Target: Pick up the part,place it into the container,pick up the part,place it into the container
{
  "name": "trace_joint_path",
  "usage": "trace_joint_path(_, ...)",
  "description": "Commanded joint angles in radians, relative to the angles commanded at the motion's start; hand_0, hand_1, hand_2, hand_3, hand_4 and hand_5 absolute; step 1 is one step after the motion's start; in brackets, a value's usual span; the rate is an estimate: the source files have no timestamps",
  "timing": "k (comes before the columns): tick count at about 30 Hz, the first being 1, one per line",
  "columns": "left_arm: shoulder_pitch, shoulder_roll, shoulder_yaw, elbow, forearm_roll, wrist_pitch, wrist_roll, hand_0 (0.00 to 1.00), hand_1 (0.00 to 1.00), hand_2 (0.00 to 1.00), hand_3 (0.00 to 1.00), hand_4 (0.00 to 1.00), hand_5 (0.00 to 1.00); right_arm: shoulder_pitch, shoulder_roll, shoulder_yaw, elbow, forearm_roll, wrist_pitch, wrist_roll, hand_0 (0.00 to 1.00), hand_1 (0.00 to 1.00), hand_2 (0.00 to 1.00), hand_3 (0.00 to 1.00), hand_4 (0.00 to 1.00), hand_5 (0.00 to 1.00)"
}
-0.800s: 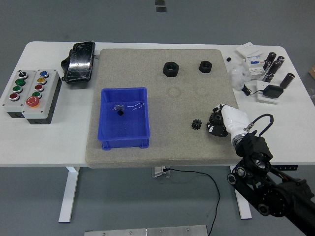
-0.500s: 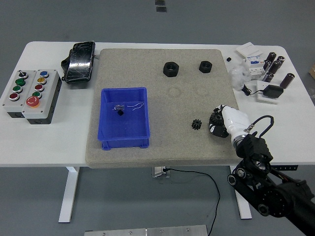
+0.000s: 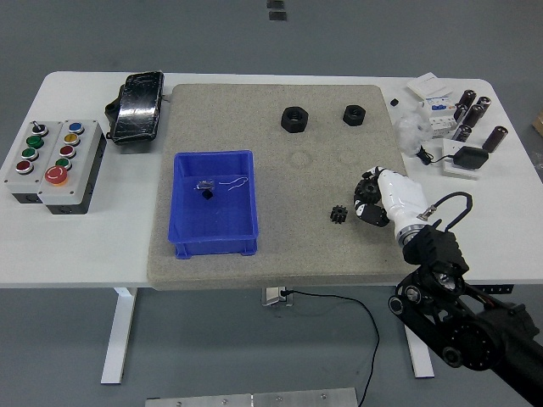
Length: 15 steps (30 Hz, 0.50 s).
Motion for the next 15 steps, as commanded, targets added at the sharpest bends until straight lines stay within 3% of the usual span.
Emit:
trace_joint_path(5,0.010,0.000,-0.006,0.000,0.002,0.001,0.003,0.664,0.630,0.551,0.601,0.693,0.355,0.053,0.007,-0.071,0.052,0.041,-0.018,0.011,0.389,0.549,0.536,0.533,0.136,0.002)
trace_joint_path(10,0.015,-0.001,-0.019,0.000,0.012,0.002,0.008,0.664,0.630,0.551,0.601,0.693,0.355,0.123,0.047,-0.167,0.100,0.139,-0.066,0.066,0.389,0.549,0.536,0.533,0.136,0.002)
trace_joint_path(11,0.015,-0.002,-0.020,0.000,0.014,0.002,0.009,0.664,0.630,0.551,0.601,0.694,0.360,0.137,0.058,-0.191,0.106,0.166,-0.083,0.085,0.450,0.569,0.562,0.577,0.279,0.002)
trace_joint_path(15,0.016,-0.004,-0.026,0.000,0.020,0.002,0.012,0.664,0.630,0.551,0.601,0.694,0.360,0.183,0.097,-0.272,0.112,0.271,-0.137,0.164,0.450,0.569,0.562,0.577,0.279,0.002)
